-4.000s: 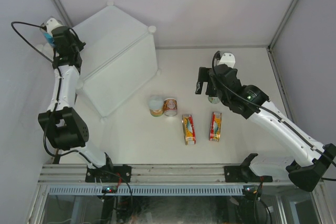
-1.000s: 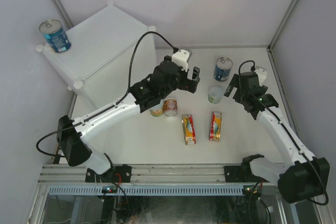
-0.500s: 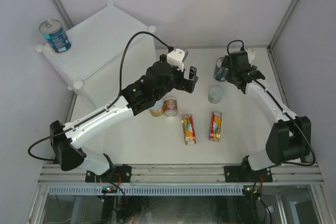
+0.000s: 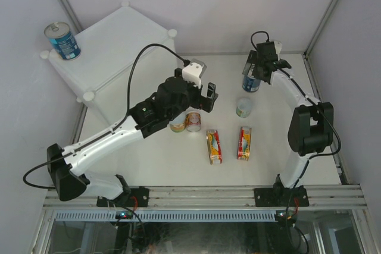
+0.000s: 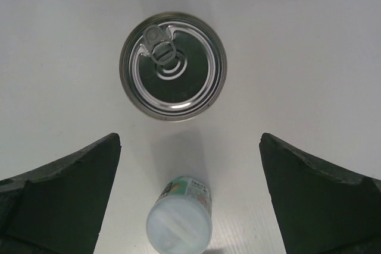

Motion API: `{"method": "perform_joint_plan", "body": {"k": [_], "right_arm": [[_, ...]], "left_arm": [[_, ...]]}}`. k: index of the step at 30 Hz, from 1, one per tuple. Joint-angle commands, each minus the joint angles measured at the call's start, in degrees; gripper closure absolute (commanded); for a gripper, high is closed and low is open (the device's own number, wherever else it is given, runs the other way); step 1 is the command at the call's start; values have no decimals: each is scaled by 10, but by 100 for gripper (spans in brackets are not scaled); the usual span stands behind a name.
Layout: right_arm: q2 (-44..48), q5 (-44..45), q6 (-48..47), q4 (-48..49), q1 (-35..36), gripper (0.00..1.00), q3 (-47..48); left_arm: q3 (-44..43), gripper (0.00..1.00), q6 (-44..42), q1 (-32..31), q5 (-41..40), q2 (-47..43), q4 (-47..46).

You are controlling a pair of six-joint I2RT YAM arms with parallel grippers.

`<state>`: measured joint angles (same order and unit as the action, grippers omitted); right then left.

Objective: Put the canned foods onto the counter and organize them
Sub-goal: Pick up the canned food from the center of the board.

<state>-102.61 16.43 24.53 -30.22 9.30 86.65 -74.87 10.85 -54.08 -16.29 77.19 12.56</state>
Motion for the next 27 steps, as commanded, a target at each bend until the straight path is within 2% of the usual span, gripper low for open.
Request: {"method": "perform_joint_plan", "body": {"k": [1,19,27], "right_arm": [[-18,-14,-29,-6,-8,0,52],[-120,-27,-44,-52,-21,0,188],[-147,-27,-47,-55,-26,0,202]], "left_arm": [[14,0,-14,-1,-4,-32,-22],[20,0,-36,-1,-8,-36,-15],[32,0,-42,2,-13,-43,-23]]}}
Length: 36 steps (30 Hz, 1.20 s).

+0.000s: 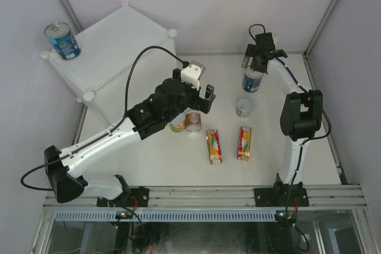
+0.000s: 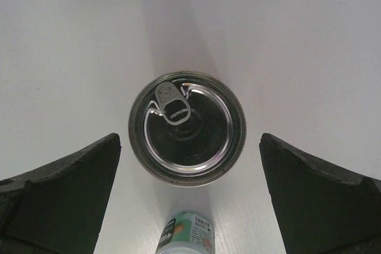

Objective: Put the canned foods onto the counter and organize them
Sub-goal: Pick up the canned food from the center of the board.

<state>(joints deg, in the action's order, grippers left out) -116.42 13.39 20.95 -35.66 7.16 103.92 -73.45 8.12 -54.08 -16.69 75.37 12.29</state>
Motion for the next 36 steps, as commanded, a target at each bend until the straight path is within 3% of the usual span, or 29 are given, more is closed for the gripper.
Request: {"method": "perform_joint_plan", "body": {"k": [1,16,36], "right_arm": [[-12,3,-12,-2,-5,0,32],[-58,-4,-10,-5,-10,0,59],[-90,-22,1,-12,-13,0,70]], "left_arm": [[20,0,-14,2,-9,-25,-22],[74,0,-17,16,-24,-59,-60],[69,0,-21,16,-28,-58,-63]]}}
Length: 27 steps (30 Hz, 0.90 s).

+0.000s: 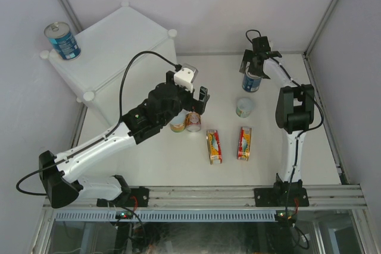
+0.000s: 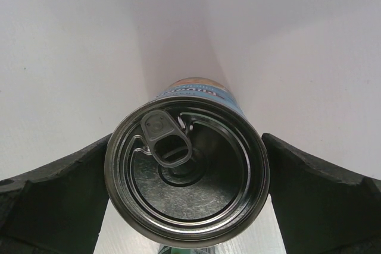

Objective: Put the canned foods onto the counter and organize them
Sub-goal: Pick up the canned food from the center of the board.

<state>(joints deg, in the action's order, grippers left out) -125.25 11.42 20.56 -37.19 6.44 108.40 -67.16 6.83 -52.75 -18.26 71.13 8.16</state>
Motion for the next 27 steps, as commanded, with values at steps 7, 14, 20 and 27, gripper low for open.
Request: {"method": "perform_joint_plan", "body": {"k": [7,14,20,27], "right_arm": [[-2,-15,0,-4,-4,13,16],[11,-29,-14,-11,1,69,0],[41,-32,-26,-11,21,100,-2],[101,-15,-38,6,56,100,-40]], "left_arm": [[10,0,-1,3,-16,-19,-21],[15,0,1,3,-20,-20,-21],[32,0,2,6,-34,-34,-27],[64,0,28,25,-35,-53,-43]]}}
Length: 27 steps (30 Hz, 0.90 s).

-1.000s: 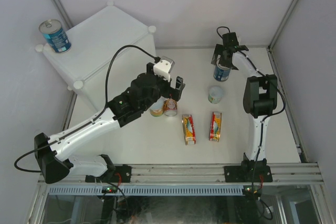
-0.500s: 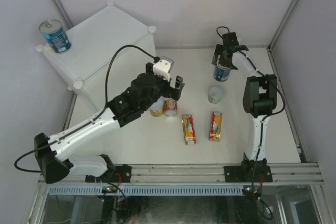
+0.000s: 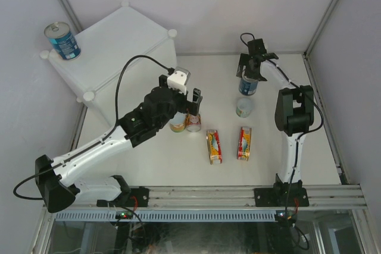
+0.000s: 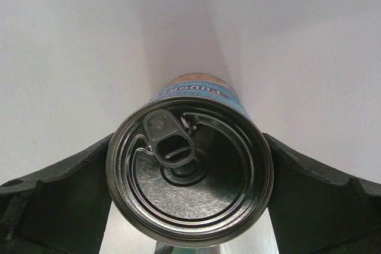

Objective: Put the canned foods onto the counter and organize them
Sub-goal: Pick up the canned food from the center of the board.

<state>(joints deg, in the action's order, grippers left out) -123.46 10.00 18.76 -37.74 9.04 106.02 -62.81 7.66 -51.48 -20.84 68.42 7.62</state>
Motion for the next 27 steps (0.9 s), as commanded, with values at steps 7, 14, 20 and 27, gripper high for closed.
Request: {"method": "perform_joint_plan", "body": {"k": [7,14,20,27], "right_arm": [[106,-10,-16,18,48,100,-20],[120,-7,-18,21,62,100,-12],[134,-11,-20,23,66,100,0],[151,-13,-29,22,77,100,15]], "left_arm": [[24,0,24,19,-9,-31,-44],[33,0,24,20,-18,-42,-48],[32,0,21,20,-26,-46,-50],[33,0,22,21,-42,-60,-46]]}}
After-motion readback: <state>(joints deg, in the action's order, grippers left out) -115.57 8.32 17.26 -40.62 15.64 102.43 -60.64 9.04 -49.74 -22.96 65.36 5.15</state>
